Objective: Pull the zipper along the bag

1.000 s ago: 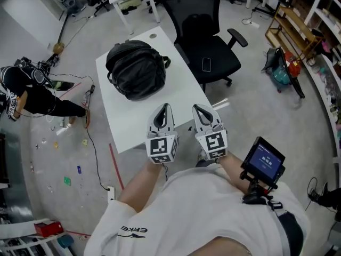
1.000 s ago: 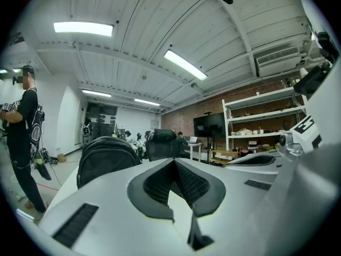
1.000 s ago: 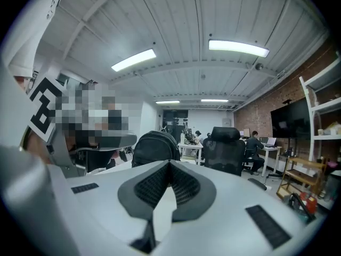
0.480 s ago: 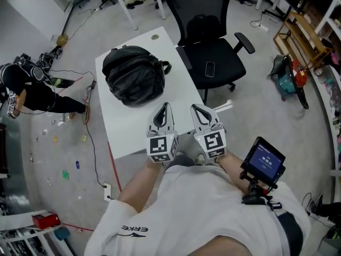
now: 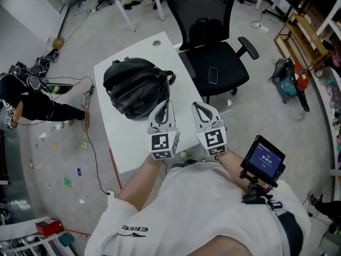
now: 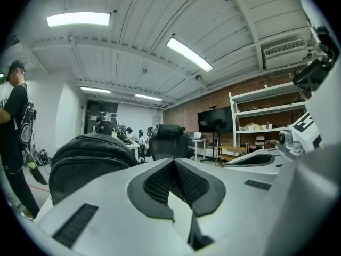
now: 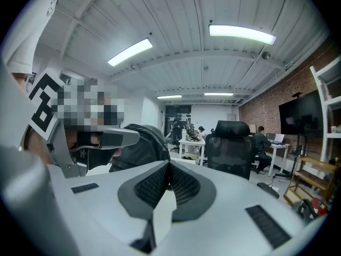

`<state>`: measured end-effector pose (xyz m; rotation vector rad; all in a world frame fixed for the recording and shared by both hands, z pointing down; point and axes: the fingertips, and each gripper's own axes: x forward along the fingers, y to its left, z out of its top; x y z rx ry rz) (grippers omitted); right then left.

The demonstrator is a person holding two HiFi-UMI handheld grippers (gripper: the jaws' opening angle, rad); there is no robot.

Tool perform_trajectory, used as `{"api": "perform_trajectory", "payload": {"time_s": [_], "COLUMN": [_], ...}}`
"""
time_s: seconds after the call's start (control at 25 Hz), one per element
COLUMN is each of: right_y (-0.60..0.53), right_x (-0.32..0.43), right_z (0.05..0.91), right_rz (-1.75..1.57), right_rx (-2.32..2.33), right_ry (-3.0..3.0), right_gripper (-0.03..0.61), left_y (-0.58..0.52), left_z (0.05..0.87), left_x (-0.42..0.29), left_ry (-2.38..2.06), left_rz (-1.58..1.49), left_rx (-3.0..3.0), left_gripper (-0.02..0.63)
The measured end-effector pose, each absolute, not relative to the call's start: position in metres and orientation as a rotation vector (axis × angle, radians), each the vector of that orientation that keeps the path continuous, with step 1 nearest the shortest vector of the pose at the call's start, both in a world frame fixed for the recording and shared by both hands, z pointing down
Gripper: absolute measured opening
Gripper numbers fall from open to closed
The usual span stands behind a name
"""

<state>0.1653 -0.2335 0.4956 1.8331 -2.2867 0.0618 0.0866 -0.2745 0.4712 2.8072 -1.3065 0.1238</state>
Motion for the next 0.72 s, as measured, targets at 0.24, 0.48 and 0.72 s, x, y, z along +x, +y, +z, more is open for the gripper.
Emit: {"api": "perform_trajectory", "payload": {"time_s": [0.24, 0.48, 0.72], "right_y": [-0.262, -0.29, -0.326], "right_x": [0.164, 0.174, 0.194], "right_z": [0.5, 0.506, 0.517], "right_rz": [0.071, 0.073, 0.082], "right_rx": [1.825, 1.76, 1.627], "right_ry": [-2.272, -2.312, -2.389], "right_gripper": [-0.005, -0.005, -0.005], "left_y": [-0.302, -0.333, -0.368], "left_z": [0.473, 0.477, 0.478], "left_x": [0.095, 0.108, 0.125], "left_ry": [-1.272, -1.34, -1.504], "left_rz": [0.144, 0.229, 0.452], "left_rx": [2.834, 2.842, 2.867], "left_gripper": [0.003, 0.003, 0.003]}}
